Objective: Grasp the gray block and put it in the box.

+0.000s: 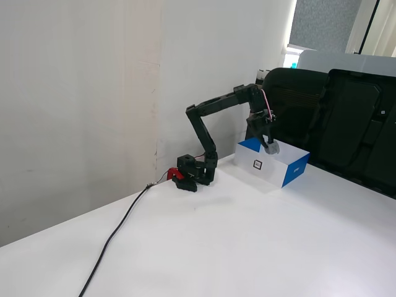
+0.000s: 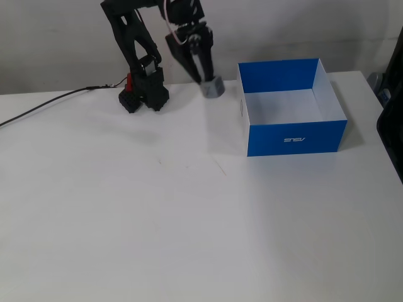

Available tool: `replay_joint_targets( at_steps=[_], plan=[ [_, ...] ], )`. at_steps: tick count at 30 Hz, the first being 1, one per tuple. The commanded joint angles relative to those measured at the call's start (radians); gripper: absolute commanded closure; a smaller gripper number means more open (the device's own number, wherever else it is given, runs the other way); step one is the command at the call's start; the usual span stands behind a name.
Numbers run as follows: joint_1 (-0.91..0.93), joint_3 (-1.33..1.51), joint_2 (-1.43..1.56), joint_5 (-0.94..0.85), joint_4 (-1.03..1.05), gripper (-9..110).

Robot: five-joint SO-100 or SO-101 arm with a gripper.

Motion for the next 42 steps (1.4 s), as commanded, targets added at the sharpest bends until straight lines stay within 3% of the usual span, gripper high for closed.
replay_joint_targets(
  at_steps=[1, 21, 37, 40, 42],
  plan=[
    [0.087, -0.098, 0.052, 0.021, 0.021, 101],
    [0.451, -0.453, -0.284, 0.112, 0.094, 101],
    [0.591, -0.604, -0.532, 0.143, 0.107, 101],
    [0.575, -0.681, -0.611, 0.143, 0.149, 76],
    [0.561, -0.689, -0.632, 0.143, 0.150, 69]
  ],
)
